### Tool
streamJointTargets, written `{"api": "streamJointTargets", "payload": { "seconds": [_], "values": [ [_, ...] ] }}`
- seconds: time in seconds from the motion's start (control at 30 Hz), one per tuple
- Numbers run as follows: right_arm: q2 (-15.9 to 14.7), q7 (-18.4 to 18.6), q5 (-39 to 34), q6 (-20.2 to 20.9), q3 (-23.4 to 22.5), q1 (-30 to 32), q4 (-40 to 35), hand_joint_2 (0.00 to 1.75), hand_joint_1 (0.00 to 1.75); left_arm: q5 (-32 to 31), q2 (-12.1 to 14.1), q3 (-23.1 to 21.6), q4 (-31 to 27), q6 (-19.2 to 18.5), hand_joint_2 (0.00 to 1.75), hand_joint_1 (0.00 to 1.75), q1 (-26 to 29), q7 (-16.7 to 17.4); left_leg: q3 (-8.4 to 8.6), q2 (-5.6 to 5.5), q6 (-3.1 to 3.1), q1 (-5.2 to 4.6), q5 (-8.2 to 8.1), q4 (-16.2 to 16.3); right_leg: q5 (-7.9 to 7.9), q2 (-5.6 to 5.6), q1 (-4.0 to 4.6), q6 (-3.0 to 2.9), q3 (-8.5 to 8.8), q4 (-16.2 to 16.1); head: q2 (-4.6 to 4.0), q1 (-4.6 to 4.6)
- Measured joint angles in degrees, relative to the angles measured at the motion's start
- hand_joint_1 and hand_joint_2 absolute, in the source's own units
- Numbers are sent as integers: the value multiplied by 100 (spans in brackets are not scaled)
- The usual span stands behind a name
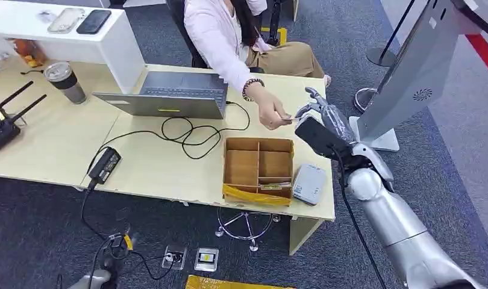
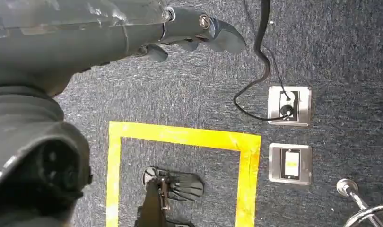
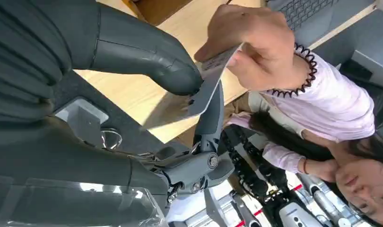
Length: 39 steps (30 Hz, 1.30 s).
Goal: Pass the card to the sensor for recognition and then transmit it.
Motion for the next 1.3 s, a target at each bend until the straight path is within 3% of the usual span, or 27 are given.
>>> {"api": "streamJointTargets", "payload": {
  "seconds": [0.77, 1.17, 1.3],
  "values": [
    [-232, 133, 72, -53, 79, 228, -371, 175, 175, -4, 15, 96, 0, 33, 0, 0, 74, 0, 1, 1, 0, 0, 0, 0, 0, 3, 0, 0, -1, -2, 0, 0],
    [-795, 11, 175, -173, -55, 595, -302, 175, 175, 42, 31, 142, 0, 109, 0, 0, 166, -26, 0, 2, 0, -1, -1, 0, 0, 2, -1, 0, -2, -3, 0, 0],
    [-839, -162, 238, -164, -63, 657, -109, 175, 175, 17, 31, 153, 0, 114, 0, 0, 165, -28, 0, 2, 0, 0, -1, 0, 0, 2, 0, 0, -2, -2, 0, 0]
  ]
}}
